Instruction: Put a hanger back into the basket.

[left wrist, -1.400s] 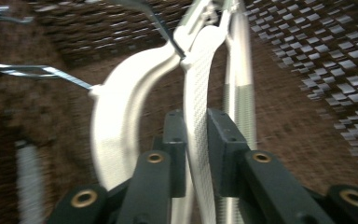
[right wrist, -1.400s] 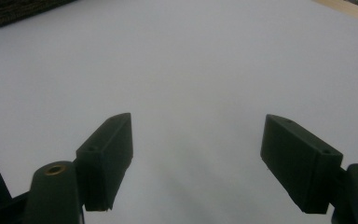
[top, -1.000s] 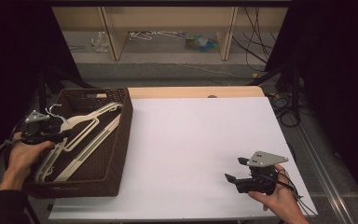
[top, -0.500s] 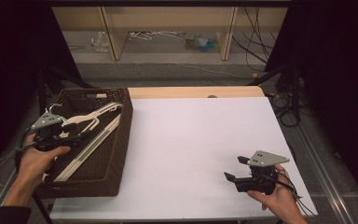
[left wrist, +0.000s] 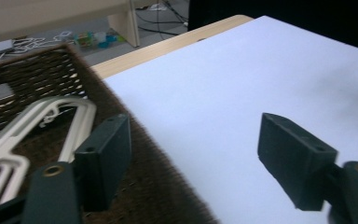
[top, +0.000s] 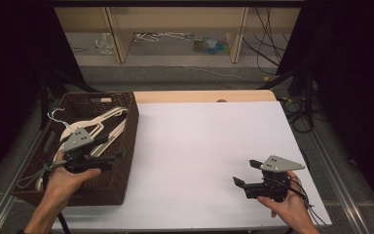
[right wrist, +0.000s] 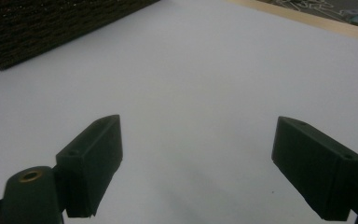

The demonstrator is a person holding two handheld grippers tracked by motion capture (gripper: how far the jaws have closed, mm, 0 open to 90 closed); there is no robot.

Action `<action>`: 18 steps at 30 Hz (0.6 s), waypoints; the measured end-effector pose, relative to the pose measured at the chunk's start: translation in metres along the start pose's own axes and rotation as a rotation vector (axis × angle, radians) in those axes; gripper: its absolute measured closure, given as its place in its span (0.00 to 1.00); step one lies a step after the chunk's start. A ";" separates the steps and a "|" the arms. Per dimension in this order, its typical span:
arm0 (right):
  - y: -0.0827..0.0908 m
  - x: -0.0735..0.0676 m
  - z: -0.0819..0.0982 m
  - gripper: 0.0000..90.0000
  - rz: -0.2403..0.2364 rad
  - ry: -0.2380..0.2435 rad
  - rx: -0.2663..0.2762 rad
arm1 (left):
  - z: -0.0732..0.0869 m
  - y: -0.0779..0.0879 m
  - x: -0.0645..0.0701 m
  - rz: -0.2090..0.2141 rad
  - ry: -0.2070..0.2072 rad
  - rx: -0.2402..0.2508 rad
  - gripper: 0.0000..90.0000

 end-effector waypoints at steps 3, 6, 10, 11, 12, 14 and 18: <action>0.002 -0.001 -0.003 0.19 0.000 -0.007 0.023 | 0.005 -0.006 0.015 0.020 -0.003 0.006 0.22; 0.002 -0.002 -0.004 0.19 -0.003 -0.011 0.032 | 0.011 -0.009 0.028 0.042 -0.027 0.004 0.20; 0.003 -0.005 -0.005 0.19 -0.008 -0.017 0.040 | 0.022 -0.011 0.044 0.068 -0.035 0.016 0.18; 0.003 -0.005 -0.005 0.19 -0.007 -0.014 0.039 | 0.025 -0.011 0.048 0.081 -0.025 0.021 0.18; 0.003 -0.004 -0.007 0.19 0.004 -0.004 0.051 | 0.029 -0.011 0.054 0.088 -0.037 0.023 0.18; 0.004 -0.006 -0.008 0.19 -0.002 -0.007 0.055 | 0.036 -0.013 0.063 0.115 -0.047 0.017 0.18; 0.004 -0.009 -0.010 0.19 -0.006 -0.007 0.080 | 0.047 -0.017 0.075 0.116 -0.079 0.011 0.18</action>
Point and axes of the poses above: each handheld gripper's, and its own axes: y roughly backward along the jaws, z roughly out of its underside, x roughly to its right, the point moved 9 cm from there along -y, roughly forward along the jaws, and after that the axes turned 9 degrees about y, right-handed, at the moved point
